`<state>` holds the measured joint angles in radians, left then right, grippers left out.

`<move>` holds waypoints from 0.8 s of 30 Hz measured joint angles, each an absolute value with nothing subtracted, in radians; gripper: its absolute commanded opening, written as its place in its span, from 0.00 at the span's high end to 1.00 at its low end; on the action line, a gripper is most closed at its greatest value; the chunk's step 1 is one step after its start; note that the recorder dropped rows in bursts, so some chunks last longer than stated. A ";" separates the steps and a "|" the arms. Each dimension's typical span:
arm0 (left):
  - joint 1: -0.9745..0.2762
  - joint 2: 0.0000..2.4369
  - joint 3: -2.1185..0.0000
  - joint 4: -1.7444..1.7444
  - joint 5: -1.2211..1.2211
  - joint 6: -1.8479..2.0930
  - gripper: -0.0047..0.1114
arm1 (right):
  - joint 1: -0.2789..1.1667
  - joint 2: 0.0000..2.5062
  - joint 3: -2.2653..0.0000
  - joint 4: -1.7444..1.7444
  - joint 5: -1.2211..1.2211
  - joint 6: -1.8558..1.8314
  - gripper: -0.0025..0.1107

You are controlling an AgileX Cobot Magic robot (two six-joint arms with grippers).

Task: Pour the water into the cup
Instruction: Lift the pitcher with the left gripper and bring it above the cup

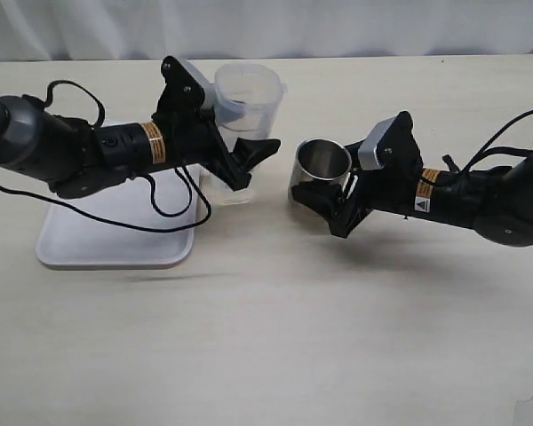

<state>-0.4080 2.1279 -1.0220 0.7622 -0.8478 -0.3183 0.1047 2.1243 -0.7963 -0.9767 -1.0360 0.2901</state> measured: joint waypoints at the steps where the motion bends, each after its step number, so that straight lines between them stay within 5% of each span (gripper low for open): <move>1: -0.408 2.102 -1.031 0.762 -0.815 -0.318 0.96 | 0.105 2.124 -0.796 -0.984 -1.038 0.295 0.94; 11: -0.408 1.963 -1.041 0.758 -0.530 -0.336 0.96 | 0.105 2.095 -0.867 -1.146 -0.987 0.507 0.94; 24: -0.408 1.914 -1.041 0.856 -0.452 -0.338 0.96 | 0.189 2.095 -0.944 -1.265 -0.979 0.525 0.94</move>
<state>-0.4080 1.9142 -1.0411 0.8564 -0.4523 -0.3375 0.1888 2.0947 -0.9444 -1.2647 -0.9785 0.5248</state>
